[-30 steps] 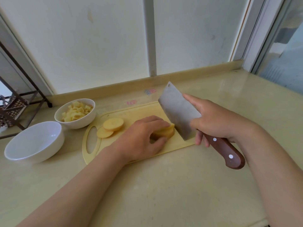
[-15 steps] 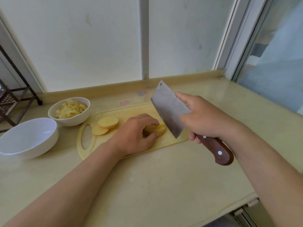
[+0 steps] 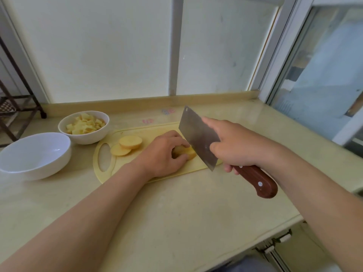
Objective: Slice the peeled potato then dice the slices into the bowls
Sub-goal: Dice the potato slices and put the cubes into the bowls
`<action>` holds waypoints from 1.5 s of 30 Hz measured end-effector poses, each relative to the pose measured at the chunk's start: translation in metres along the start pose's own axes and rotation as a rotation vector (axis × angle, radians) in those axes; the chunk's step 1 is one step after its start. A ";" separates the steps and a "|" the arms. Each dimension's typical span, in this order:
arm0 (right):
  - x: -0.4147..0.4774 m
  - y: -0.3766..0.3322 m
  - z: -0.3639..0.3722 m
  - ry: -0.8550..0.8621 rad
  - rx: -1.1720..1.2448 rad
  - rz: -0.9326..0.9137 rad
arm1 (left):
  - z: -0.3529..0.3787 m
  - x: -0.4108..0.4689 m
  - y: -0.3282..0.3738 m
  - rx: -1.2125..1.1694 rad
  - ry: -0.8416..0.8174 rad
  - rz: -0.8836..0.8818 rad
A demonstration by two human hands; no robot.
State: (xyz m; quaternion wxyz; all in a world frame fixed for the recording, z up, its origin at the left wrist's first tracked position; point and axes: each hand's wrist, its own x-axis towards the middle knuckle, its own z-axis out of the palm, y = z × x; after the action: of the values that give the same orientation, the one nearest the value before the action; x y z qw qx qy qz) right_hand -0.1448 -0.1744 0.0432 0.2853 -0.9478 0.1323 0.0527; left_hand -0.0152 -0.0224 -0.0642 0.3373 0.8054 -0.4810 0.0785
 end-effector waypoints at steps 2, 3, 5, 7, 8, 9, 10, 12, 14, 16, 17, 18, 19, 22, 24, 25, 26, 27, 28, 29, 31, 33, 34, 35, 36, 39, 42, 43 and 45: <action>-0.005 -0.002 -0.002 -0.026 -0.055 0.014 | 0.000 0.000 0.000 0.003 0.000 -0.006; -0.009 -0.003 -0.003 -0.043 -0.082 0.023 | 0.000 0.000 0.000 0.000 0.001 -0.009; -0.015 -0.007 -0.005 -0.081 -0.128 0.048 | 0.000 0.000 0.001 -0.008 0.000 -0.011; -0.019 -0.012 -0.006 -0.123 -0.171 0.071 | 0.000 0.001 0.001 -0.011 0.002 -0.010; -0.019 -0.015 -0.006 -0.141 -0.188 0.078 | 0.001 0.001 0.000 -0.013 0.008 -0.009; -0.018 -0.018 -0.006 -0.155 -0.201 0.084 | 0.001 0.001 0.000 -0.018 0.017 -0.006; -0.015 -0.020 -0.004 -0.163 -0.214 0.090 | 0.002 0.001 0.000 -0.025 0.022 -0.005; -0.005 -0.026 0.005 -0.164 -0.261 0.088 | 0.002 0.001 -0.001 -0.037 0.028 -0.008; 0.009 -0.029 0.018 -0.140 -0.299 0.079 | 0.002 0.001 -0.002 -0.041 0.036 -0.011; 0.023 -0.031 0.027 -0.100 -0.293 0.065 | 0.001 0.001 -0.003 -0.041 0.040 -0.014; 0.030 -0.031 0.030 -0.080 -0.290 0.055 | 0.001 0.000 -0.003 -0.038 0.037 -0.011; 0.036 -0.032 0.030 -0.064 -0.288 0.049 | 0.000 0.000 -0.002 -0.038 0.032 -0.006; 0.041 -0.033 0.030 -0.051 -0.284 0.044 | -0.001 0.000 -0.001 -0.041 0.027 -0.002; 0.049 -0.033 0.028 -0.027 -0.244 0.038 | -0.005 -0.002 0.002 -0.047 0.004 0.005; 0.049 -0.029 0.025 -0.022 -0.195 0.048 | -0.008 -0.003 0.001 -0.064 -0.005 -0.022; 0.047 -0.025 0.023 -0.019 -0.161 0.058 | -0.010 -0.004 0.000 -0.080 -0.002 -0.046; 0.047 -0.022 0.021 -0.013 -0.122 0.065 | -0.010 -0.005 -0.001 -0.097 0.005 -0.067; 0.046 -0.018 0.018 -0.003 -0.081 0.068 | -0.011 -0.005 -0.002 -0.108 0.011 -0.080; 0.045 -0.014 0.015 0.006 -0.047 0.066 | -0.011 -0.005 -0.003 -0.108 0.013 -0.085; 0.044 -0.011 0.013 0.013 -0.029 0.062 | -0.010 -0.005 -0.004 -0.102 0.011 -0.088; 0.039 -0.007 0.009 0.024 -0.029 0.052 | -0.009 -0.005 -0.005 -0.111 0.016 -0.098; 0.033 -0.006 0.006 0.030 -0.021 0.043 | -0.008 -0.004 -0.006 -0.137 0.024 -0.114; 0.030 -0.005 0.005 0.031 -0.014 0.041 | -0.007 -0.004 -0.006 -0.143 0.027 -0.118; 0.027 -0.006 0.004 0.033 -0.010 0.039 | -0.007 -0.004 -0.006 -0.148 0.031 -0.121; 0.025 -0.007 0.003 0.038 -0.011 0.037 | -0.007 -0.005 -0.006 -0.152 0.033 -0.125; 0.020 -0.011 0.002 0.051 -0.011 0.023 | -0.009 -0.005 -0.005 -0.159 0.029 -0.138; 0.018 -0.013 0.005 0.043 0.001 0.014 | -0.009 -0.005 -0.005 -0.164 0.038 -0.151; 0.018 -0.014 0.006 0.039 0.000 0.013 | -0.009 -0.005 -0.005 -0.169 0.040 -0.155; 0.019 -0.015 0.008 0.032 0.000 0.010 | -0.009 -0.006 -0.006 -0.175 0.044 -0.159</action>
State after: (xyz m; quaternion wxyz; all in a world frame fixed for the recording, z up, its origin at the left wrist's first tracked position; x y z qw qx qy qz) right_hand -0.1221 -0.1623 0.0413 0.2829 -0.9478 0.1417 0.0393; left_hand -0.0113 -0.0109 -0.0627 0.4219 0.8066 -0.4131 0.0266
